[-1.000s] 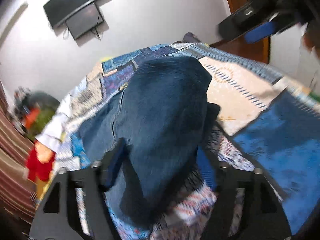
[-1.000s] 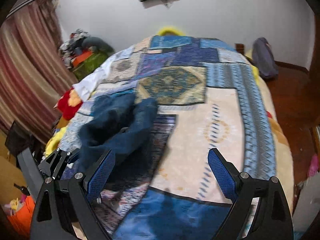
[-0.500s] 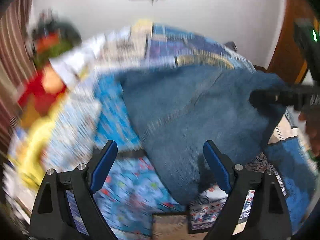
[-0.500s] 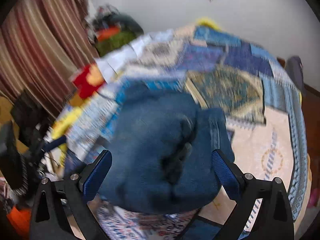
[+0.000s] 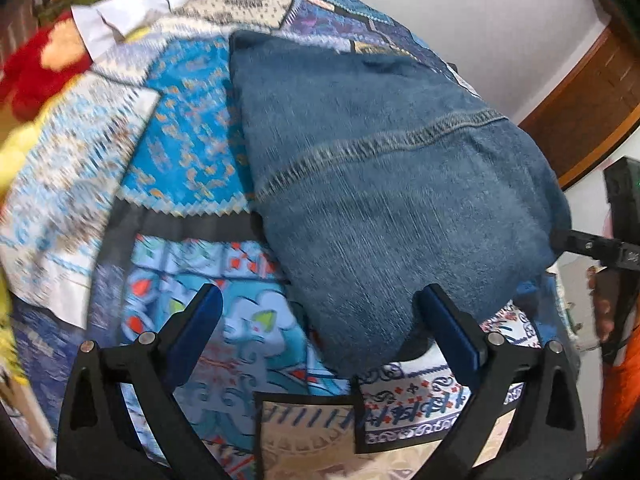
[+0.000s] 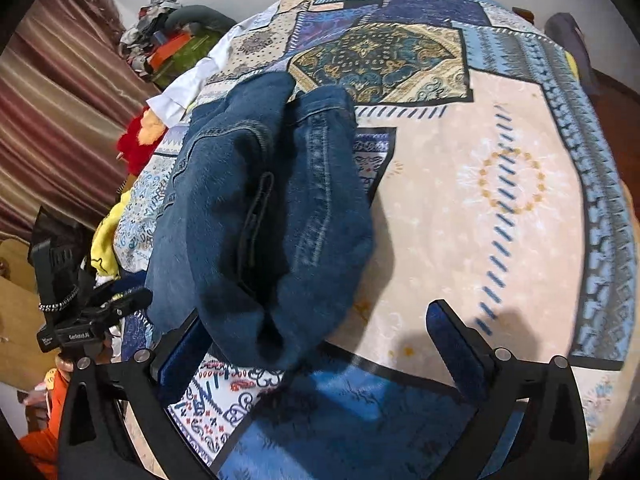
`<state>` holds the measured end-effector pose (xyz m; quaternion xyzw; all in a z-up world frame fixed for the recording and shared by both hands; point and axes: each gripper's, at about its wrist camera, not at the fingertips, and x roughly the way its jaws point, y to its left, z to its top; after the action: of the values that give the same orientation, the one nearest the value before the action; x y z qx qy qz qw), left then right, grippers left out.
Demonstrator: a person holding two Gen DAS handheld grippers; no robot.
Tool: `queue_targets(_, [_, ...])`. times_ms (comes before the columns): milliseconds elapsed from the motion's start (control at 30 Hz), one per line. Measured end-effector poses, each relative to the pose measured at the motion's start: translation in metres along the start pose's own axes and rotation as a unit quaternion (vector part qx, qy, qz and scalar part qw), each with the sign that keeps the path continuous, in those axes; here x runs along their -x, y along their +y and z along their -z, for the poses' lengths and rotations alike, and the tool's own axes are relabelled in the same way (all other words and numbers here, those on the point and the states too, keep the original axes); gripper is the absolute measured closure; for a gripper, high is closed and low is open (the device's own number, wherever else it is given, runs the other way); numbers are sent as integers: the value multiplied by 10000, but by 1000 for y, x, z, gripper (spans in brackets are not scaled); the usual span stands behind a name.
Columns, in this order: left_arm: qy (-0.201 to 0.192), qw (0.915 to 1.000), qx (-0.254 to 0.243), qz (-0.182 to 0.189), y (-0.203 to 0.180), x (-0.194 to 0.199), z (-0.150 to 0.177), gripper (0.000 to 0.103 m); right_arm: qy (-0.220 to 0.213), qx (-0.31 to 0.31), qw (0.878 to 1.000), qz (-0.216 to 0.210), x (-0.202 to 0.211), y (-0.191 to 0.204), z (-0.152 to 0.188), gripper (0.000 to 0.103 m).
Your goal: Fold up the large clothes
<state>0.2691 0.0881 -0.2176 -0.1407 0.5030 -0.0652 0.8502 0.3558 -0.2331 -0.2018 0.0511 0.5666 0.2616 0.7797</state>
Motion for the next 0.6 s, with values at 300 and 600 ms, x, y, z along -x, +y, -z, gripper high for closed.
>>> queue_targets(300, [-55,9981,558,257,28,2,-42,3,-31,298,9986,-426,0,23,-55,0])
queue_targets(600, [543,9901,1059,738,37,-62,-67,2,995,-213,9833,-1510,-77,-4,-96,0])
